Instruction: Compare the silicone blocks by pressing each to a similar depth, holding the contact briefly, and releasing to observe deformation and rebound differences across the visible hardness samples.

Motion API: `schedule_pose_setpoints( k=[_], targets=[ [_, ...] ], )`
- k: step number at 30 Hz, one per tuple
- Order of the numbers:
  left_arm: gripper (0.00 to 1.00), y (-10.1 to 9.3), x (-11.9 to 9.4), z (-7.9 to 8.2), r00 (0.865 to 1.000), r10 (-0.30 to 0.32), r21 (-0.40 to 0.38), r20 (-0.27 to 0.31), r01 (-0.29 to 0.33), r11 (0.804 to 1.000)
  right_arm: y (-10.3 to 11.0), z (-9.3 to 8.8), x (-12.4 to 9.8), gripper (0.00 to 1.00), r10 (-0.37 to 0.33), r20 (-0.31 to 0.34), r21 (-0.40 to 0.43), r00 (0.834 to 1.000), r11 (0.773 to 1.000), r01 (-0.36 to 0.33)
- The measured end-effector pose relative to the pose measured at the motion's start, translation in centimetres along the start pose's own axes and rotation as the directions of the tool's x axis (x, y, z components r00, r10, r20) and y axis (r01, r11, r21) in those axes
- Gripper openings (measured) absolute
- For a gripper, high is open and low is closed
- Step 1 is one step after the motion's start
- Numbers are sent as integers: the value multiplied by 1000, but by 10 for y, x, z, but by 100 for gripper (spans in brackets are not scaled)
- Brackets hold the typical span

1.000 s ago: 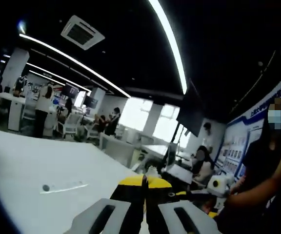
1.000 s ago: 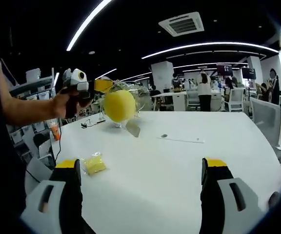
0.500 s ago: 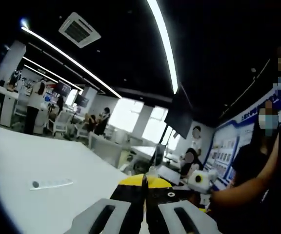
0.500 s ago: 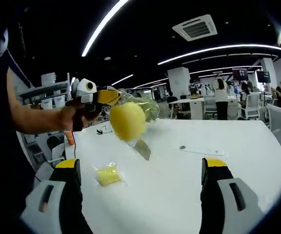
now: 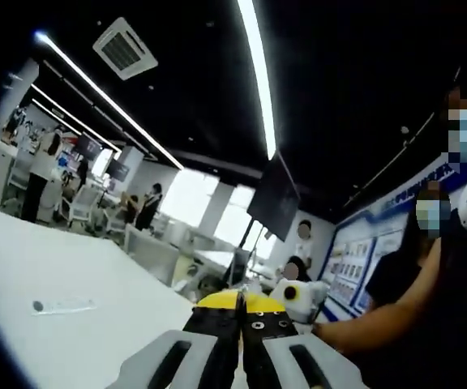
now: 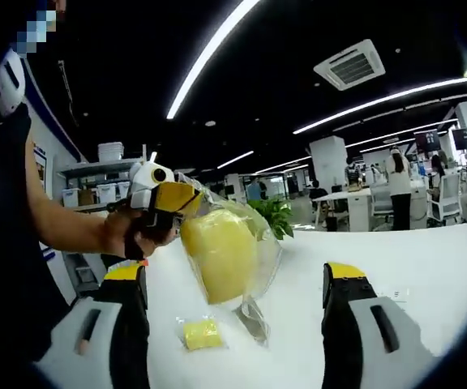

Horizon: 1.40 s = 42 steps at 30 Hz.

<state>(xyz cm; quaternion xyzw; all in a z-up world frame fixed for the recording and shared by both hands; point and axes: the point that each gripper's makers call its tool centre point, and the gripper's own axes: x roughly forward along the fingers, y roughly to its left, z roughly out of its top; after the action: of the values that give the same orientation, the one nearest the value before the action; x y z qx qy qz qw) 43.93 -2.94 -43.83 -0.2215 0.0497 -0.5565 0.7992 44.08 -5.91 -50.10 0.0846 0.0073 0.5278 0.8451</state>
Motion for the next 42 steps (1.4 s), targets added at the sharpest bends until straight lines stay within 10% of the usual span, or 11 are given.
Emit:
schedule_pose_setpoints(
  k=[15, 42],
  targets=[
    [0, -16, -4, 5, 997, -64, -53, 35, 66, 996, 25, 10, 11, 38, 83, 47, -2, 995, 997, -83],
    [0, -12, -30, 9, 998, -35, -32, 44, 37, 999, 50, 8, 21, 9, 195, -51, 118, 979, 975, -188]
  ],
)
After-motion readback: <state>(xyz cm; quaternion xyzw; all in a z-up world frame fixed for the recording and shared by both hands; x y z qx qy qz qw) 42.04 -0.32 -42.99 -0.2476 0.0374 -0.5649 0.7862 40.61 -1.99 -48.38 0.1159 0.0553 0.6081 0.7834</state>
